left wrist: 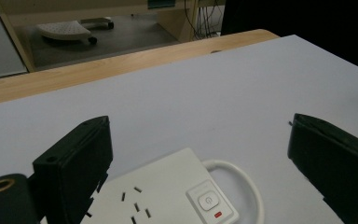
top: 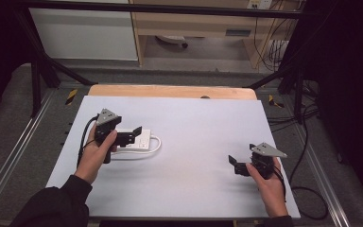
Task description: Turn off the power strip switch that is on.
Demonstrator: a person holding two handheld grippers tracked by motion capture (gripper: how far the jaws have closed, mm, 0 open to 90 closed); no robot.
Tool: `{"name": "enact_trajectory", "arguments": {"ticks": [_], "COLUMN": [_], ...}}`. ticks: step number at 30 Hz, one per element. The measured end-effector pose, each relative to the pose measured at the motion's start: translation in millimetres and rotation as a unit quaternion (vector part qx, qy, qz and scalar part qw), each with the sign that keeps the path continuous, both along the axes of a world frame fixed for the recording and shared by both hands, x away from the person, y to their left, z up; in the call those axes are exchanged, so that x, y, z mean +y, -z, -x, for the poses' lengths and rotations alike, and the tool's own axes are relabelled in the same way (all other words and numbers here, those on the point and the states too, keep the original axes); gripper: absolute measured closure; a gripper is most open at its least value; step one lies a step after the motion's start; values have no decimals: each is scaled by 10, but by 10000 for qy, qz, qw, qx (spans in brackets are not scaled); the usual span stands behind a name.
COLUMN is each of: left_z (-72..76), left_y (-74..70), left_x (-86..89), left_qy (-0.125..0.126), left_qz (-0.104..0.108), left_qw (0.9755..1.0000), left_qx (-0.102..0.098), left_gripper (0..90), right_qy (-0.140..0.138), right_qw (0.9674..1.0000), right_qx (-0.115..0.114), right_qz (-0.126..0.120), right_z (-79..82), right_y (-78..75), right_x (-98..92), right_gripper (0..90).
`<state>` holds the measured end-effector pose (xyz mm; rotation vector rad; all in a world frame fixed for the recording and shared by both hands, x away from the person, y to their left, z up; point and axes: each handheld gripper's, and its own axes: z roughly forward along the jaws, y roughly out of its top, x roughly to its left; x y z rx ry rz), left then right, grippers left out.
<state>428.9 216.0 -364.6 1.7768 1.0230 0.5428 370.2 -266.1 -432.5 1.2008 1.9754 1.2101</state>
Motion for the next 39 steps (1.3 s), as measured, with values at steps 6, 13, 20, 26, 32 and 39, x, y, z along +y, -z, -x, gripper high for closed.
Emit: {"name": "enact_trajectory", "arguments": {"ticks": [6, 13, 20, 26, 32, 39], "left_z": [103, 233, 359, 463, 595, 718], "left_y": [-47, -91, -162, -243, -282, -245], "left_x": [68, 178, 305, 428, 539, 634], "left_qy": [-17, -13, -117, -207, -155, -180], "left_qz": [85, 147, 192, 253, 321, 439], "left_qw": [10000, 9999, 9997, 9991, 9989, 9984], "left_qx": [-26, -33, -135, -255, -310, -298], "left_gripper": [66, 67, 71, 73, 48, 47], "right_qy": [-7, -5, -10, -15, -11, -7], "right_qw": [10000, 10000, 10000, 10000, 10000, 10000], "right_qx": [2, 7, -1, 4, 5, 14], "right_qz": [9, 23, 21, 20, 23, 27], "right_z": [-2, -2, -1, -3, -5, -2], "right_y": [1, 2, 2, 3, 4, 4], "right_x": [3, 6, 5, 8, 7, 12], "right_gripper": [32, 31, 32, 32, 31, 31]}}
